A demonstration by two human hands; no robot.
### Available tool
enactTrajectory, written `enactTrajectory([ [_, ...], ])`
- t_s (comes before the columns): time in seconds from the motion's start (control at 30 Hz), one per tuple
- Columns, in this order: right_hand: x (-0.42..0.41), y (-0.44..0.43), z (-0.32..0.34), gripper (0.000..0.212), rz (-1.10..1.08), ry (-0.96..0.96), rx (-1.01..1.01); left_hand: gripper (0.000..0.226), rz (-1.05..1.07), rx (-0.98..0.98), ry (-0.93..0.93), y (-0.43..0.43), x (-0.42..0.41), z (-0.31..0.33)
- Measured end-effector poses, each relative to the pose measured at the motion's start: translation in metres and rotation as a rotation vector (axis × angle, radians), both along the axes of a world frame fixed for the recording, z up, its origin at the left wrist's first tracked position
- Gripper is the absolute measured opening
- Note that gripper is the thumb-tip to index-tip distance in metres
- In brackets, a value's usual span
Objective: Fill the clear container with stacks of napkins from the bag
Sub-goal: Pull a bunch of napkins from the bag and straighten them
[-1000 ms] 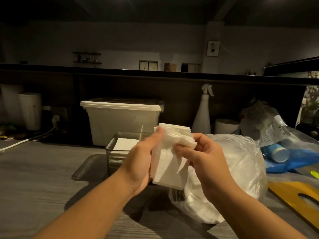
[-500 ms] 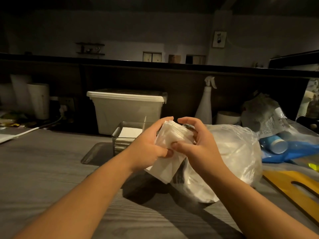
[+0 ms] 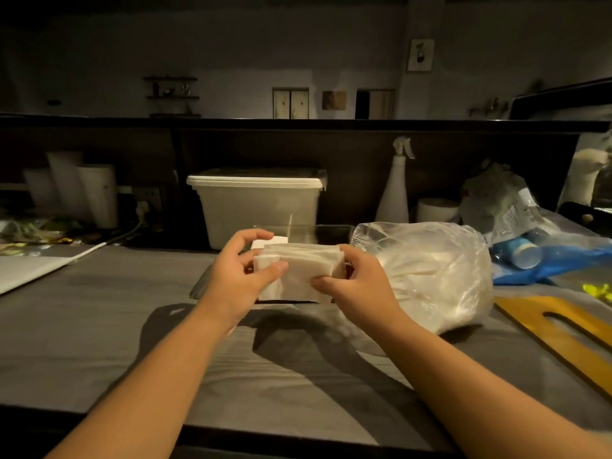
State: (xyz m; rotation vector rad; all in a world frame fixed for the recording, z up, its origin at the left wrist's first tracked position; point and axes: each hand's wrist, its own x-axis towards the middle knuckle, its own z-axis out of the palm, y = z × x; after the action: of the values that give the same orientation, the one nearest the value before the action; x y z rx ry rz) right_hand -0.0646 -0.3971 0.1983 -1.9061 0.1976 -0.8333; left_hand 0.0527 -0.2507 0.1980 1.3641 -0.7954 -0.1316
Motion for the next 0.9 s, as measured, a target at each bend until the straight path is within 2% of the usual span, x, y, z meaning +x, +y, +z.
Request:
enactTrajectory([
  [0.17, 0.006, 0.019, -0.009, 0.034, 0.020, 0.036, 0.198, 0.038, -0.018, 0.019, 0.088, 0.017, -0.002, -0.010],
  [0.27, 0.005, 0.022, -0.017, 0.039, 0.026, 0.060, 0.228, 0.047, -0.094, 0.086, 0.092, 0.016, -0.006, -0.014],
  [0.37, 0.003, 0.020, -0.022, 0.040, 0.068, 0.079, 0.239, 0.055, -0.087, 0.159, 0.030, 0.013, -0.009, -0.016],
  [0.5, -0.002, 0.020, -0.028, 0.054, 0.051, 0.271, 0.146, 0.063, -0.055, 0.201, 0.089, 0.016, -0.013, -0.017],
  [0.63, 0.000, 0.025, -0.023, 0.064, 0.125, 0.219, 0.205, 0.074, -0.097, 0.208, 0.146, 0.013, -0.016, -0.020],
  [0.77, 0.000, 0.027, -0.024, 0.065, 0.167, 0.232, 0.101, 0.071, -0.099, 0.226, 0.083, 0.009, -0.020, -0.022],
  [0.9, -0.005, 0.021, -0.025, 0.075, 0.256, 0.252, 0.165, 0.067, -0.105, 0.270, 0.070, 0.013, -0.019, -0.020],
])
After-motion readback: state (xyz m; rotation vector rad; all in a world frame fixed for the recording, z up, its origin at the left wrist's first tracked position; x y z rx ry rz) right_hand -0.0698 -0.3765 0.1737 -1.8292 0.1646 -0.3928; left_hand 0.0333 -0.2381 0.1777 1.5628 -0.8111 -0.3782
